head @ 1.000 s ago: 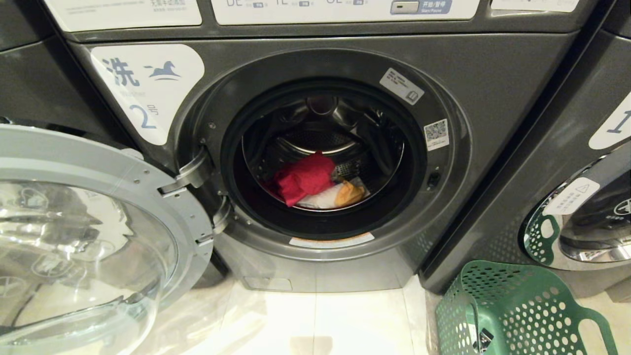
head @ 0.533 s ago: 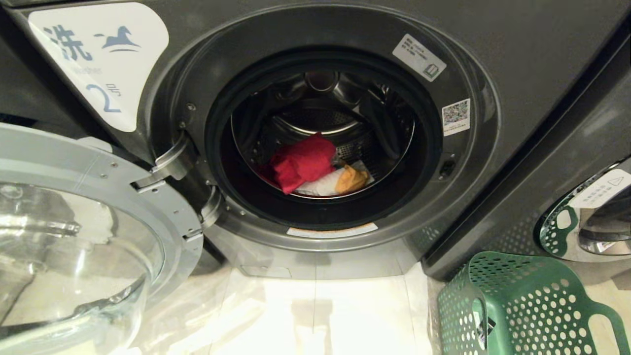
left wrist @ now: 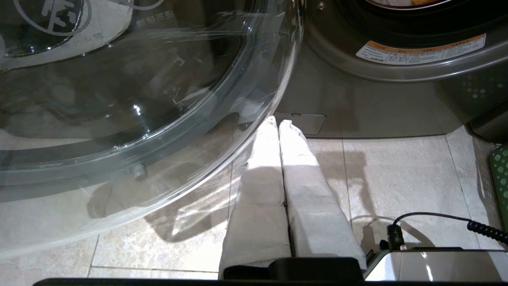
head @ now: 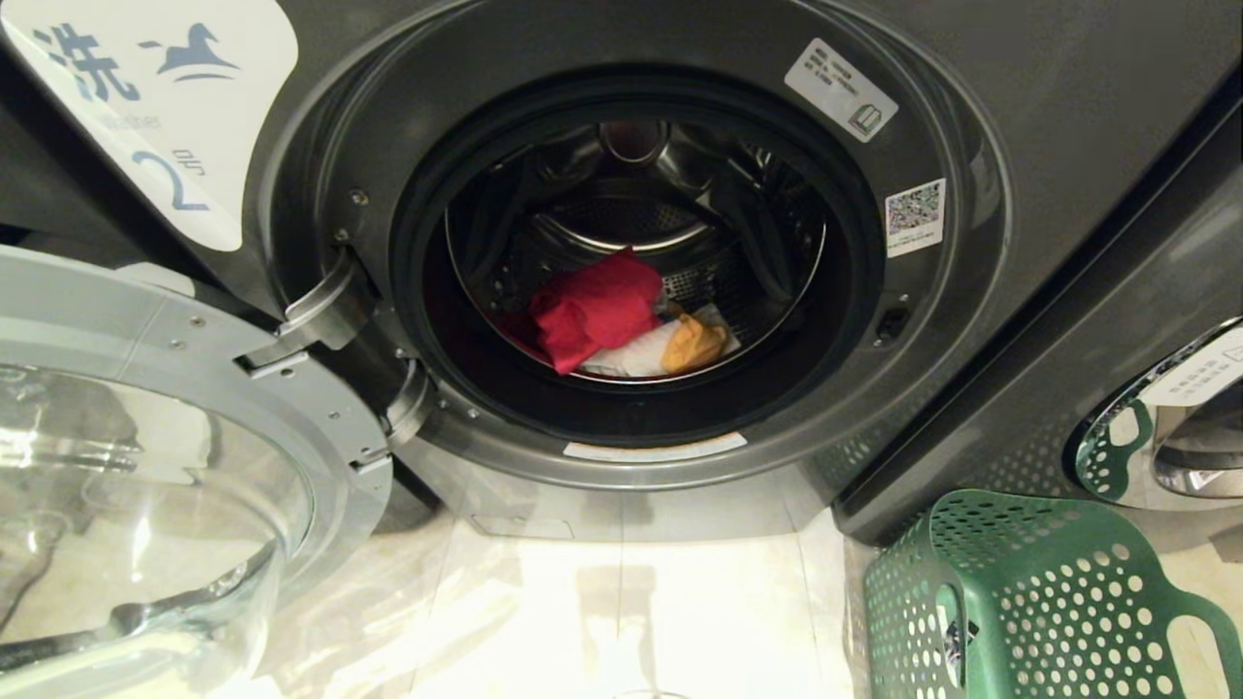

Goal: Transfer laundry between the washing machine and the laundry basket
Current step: Pick a cloth and place it into the basket

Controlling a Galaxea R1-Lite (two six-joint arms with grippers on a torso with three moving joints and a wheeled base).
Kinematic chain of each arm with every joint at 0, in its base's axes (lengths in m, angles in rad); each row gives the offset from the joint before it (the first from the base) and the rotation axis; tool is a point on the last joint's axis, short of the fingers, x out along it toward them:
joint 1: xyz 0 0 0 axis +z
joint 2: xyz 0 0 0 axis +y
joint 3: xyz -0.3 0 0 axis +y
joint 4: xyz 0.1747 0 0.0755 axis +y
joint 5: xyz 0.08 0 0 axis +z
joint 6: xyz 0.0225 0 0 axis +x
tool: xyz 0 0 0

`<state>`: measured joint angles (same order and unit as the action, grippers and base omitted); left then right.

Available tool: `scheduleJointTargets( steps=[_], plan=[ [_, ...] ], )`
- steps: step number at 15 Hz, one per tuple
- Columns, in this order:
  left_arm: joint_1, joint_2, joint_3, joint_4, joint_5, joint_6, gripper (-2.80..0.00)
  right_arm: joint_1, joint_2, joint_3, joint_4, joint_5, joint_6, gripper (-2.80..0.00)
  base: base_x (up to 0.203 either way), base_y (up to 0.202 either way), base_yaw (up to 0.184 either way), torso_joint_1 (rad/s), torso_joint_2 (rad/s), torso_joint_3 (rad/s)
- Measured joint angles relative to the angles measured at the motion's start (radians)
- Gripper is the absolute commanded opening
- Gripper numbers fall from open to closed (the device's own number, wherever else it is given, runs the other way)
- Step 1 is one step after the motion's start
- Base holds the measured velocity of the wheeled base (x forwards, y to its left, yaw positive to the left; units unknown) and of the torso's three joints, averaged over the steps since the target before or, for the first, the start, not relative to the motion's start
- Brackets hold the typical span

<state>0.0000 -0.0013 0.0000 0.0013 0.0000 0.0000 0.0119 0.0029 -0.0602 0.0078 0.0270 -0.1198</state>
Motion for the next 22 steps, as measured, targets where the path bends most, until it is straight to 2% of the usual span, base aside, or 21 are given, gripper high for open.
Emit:
scheduleJointTargets(
  steps=[3,5,7,9,10,12,16,18,22],
  plan=[
    [0.0,0.0,0.0,0.0,0.0,0.001,-2.8,0.0,0.092,-0.276,0.058,0.053,-0.021,-2.8,0.0,0.0,0.0,0.0,0.0,0.0],
    [0.0,0.0,0.0,0.0,0.0,0.003,-2.8,0.001,0.266,-0.471,0.091,0.138,-0.034,-2.8,0.0,0.0,0.0,0.0,0.0,0.0],
    [0.0,0.0,0.0,-0.001,0.0,0.005,-2.8,0.009,0.467,-0.592,0.133,0.282,-0.082,-2.8,0.0,0.0,0.0,0.0,0.0,0.0],
    [0.0,0.0,0.0,-0.001,0.0,0.005,-2.8,0.034,0.648,-0.634,0.174,0.444,-0.173,-2.8,0.0,0.0,0.0,0.0,0.0,0.0],
    [0.0,0.0,0.0,-0.001,0.0,0.001,-2.8,0.055,0.74,-0.642,0.178,0.498,-0.229,-2.8,0.0,0.0,0.0,0.0,0.0,0.0],
    [0.0,0.0,0.0,-0.001,0.0,0.0,-2.8,0.144,0.894,-0.65,0.142,0.502,-0.308,-2.8,0.0,0.0,0.0,0.0,0.0,0.0],
    [0.0,0.0,0.0,-0.001,0.0,0.0,-2.8,0.416,1.069,-0.634,0.065,0.466,-0.333,-2.8,0.0,0.0,0.0,0.0,0.0,0.0],
    [0.0,0.0,0.0,-0.001,0.0,0.0,-2.8,0.543,1.123,-0.632,0.059,0.463,-0.272,-2.8,0.0,0.0,0.0,0.0,0.0,0.0],
    [0.0,0.0,0.0,-0.001,0.0,0.0,-2.8,0.776,1.231,-0.674,0.058,0.398,-0.056,-2.8,0.0,0.0,0.0,0.0,0.0,0.0]
  ],
)
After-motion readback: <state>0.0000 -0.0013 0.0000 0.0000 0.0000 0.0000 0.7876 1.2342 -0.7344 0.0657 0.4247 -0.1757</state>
